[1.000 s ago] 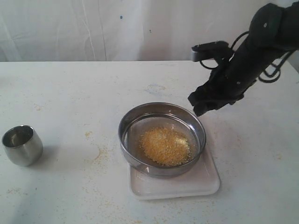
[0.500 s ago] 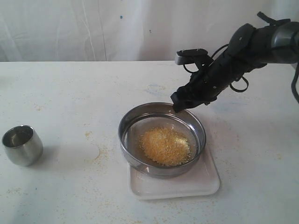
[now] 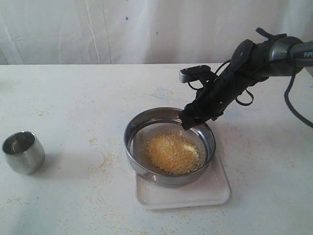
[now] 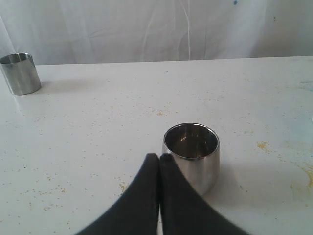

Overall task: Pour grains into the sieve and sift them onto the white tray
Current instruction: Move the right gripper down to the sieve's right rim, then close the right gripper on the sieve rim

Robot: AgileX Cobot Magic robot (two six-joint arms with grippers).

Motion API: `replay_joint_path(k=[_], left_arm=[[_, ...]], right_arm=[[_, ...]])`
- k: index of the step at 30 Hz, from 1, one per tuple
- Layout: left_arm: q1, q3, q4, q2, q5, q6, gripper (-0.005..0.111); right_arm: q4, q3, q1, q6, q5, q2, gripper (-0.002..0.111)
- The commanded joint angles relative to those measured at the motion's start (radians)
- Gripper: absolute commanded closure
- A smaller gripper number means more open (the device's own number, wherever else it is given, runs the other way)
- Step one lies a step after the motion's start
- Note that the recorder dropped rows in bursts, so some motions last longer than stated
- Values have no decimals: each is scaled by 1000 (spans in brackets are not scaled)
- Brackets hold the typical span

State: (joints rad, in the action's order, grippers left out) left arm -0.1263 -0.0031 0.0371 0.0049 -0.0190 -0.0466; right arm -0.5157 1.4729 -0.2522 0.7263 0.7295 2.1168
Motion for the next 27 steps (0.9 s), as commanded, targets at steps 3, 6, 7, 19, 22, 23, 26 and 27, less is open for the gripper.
replay_joint_path(k=[3,6,7,19,22,23,26,27], left_arm=[[-1,3,8,-5,-3,2,107],[-1,3,8,-5,-3,2,107],[-1,3,8,-5,-3,2,107],[-1,3,8,-5,-3,2,107],[-1,3,8,-5,-3,2,107],[-1,3,8,-5,-3,2,107],[-1,3,8,-5,-3,2,107],[-1,3,8,-5,-3,2,107]], right_arm=[[55,9,-37,56,6,24,60],[107,21,-47,58,6,34,60],[114,28,-49,56,8,38,60],[132,31,-56,56,9,50,95],[132,31,-56,25,7,47,107],[132,31,-56,20,7,47,108],[132,31,-56,-2,17,46,108],[134,31,-56,-15,23,43,108]])
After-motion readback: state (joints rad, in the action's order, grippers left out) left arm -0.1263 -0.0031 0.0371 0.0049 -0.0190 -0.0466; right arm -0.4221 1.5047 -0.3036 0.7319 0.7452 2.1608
